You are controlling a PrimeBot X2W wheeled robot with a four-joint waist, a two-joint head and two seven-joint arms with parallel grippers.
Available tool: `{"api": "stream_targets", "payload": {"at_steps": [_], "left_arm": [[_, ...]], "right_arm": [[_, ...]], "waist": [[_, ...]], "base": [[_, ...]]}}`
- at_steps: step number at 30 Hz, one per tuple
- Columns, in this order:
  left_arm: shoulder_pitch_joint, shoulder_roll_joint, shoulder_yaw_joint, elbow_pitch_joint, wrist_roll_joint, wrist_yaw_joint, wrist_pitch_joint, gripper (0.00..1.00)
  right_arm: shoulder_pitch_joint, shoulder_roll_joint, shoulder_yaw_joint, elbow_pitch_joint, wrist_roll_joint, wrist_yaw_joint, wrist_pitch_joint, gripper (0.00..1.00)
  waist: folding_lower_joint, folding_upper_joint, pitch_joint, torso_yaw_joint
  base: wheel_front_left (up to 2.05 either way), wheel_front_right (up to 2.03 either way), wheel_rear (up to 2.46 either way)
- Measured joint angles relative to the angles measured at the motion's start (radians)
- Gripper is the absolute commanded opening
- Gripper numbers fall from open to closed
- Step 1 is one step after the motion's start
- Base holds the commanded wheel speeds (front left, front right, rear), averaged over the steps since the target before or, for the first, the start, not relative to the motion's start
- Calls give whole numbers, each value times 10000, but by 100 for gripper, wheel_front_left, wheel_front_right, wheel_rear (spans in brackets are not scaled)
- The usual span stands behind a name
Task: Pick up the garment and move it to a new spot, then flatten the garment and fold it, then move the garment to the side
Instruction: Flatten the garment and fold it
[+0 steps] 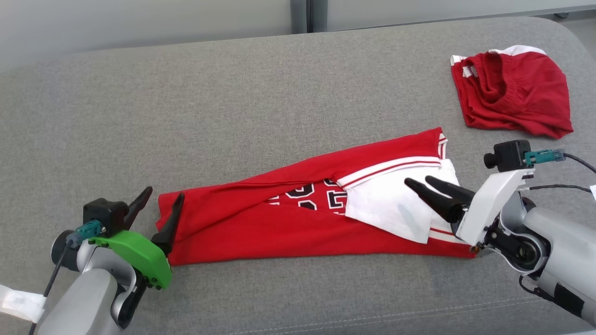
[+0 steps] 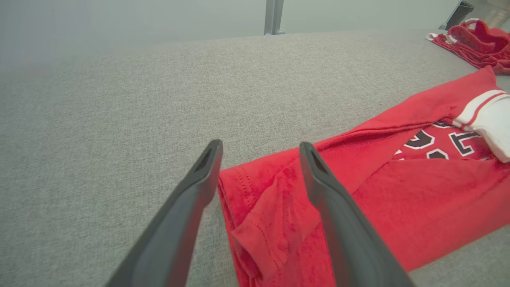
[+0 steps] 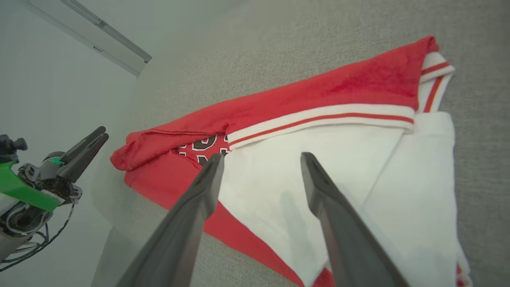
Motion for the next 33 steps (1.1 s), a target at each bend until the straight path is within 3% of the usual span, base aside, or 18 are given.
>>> {"api": "stream_targets", "payload": {"at_steps": [5, 10, 14, 20, 24, 33], "left_arm": [[1, -29, 236, -370, 4, 201, -77, 100], [5, -144, 514, -865, -6, 428, -88, 100], [41, -309, 721, -997, -23, 713, -88, 100], [498, -495, 1168, -1166, -199, 1124, -88, 100], [831, -650, 1680, -1530, -370, 1503, -90, 100], [1313, -754, 1898, -2019, -282, 1672, -90, 100]], "right_arm": [[-42, -40, -543, -140, -157, 0, -1032, 100], [-102, -431, -1089, 470, -698, 0, -2272, 100], [-47, -523, -1511, 882, -736, -63, -2343, 100], [481, -171, -2364, 1248, -719, -662, -2337, 100], [915, 359, -3816, 1327, -846, -913, -2297, 100], [2052, 959, -4391, 1348, -1653, -959, -2284, 100]], "waist": [[0, 0, -201, -7], [0, 0, -356, -49], [0, 0, -428, -81], [0, 0, -531, -121], [0, 0, -593, -181], [0, 0, -726, -269]], "base": [[0, 0, 0], [0, 0, 0], [0, 0, 0], [0, 0, 0], [0, 0, 0], [0, 0, 0]]}}
